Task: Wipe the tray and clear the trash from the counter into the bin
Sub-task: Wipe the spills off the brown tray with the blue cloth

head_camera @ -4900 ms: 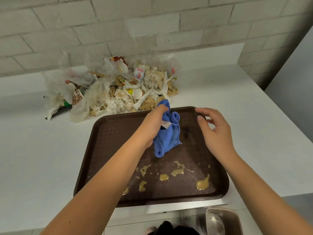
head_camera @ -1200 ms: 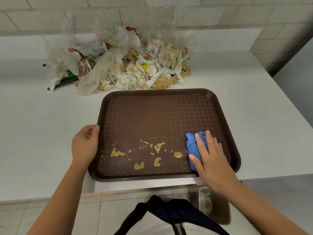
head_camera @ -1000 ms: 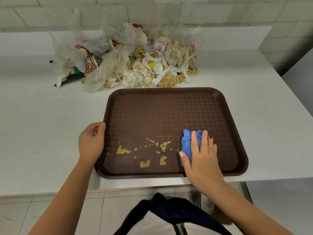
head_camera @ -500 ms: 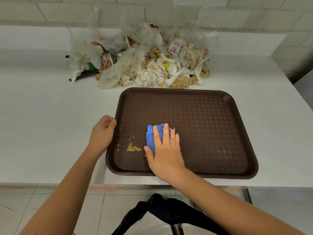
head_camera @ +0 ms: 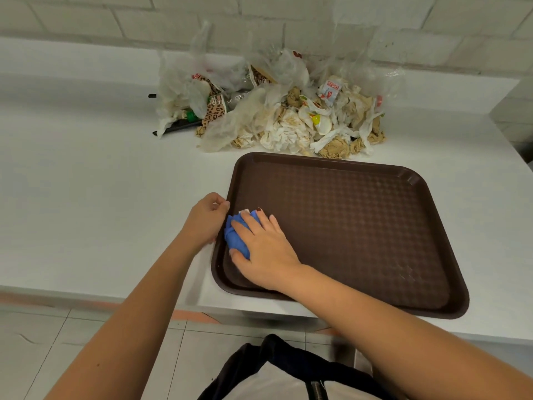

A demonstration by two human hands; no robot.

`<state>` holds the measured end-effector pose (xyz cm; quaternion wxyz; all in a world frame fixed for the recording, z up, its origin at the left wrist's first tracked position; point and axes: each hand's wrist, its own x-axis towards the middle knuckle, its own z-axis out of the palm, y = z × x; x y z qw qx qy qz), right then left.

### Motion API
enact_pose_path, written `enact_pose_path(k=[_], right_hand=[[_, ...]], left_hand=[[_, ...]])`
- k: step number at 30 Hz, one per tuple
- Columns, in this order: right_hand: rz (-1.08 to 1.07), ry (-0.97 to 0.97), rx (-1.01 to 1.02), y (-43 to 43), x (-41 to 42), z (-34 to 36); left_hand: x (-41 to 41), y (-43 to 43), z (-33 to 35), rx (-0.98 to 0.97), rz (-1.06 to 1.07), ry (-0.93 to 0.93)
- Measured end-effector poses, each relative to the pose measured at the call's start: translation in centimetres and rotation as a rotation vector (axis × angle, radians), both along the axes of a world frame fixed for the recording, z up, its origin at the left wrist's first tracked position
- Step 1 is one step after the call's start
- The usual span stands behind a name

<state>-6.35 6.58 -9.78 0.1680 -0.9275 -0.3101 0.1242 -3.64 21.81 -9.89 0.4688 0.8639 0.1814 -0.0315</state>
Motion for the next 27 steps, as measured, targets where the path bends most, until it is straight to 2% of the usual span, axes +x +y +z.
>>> enact_pose_path(k=[14,19,27], right_hand=[[0.193,0.018,0.118,-1.9,-2.1,0.3],[0.306,-0.063,0.012,-2.3,-2.0,1.4],[0.347,-0.063,0.042,-4.6,-2.9,1.5]], left_hand=[[0.1,-0.6,-0.3,0.075,0.065,-0.050],[-0.2,-1.6,-0.5,0.236,0.087,-0.092],[-1.2,-3.1,-0.9,0.523,0.087,-0.176]])
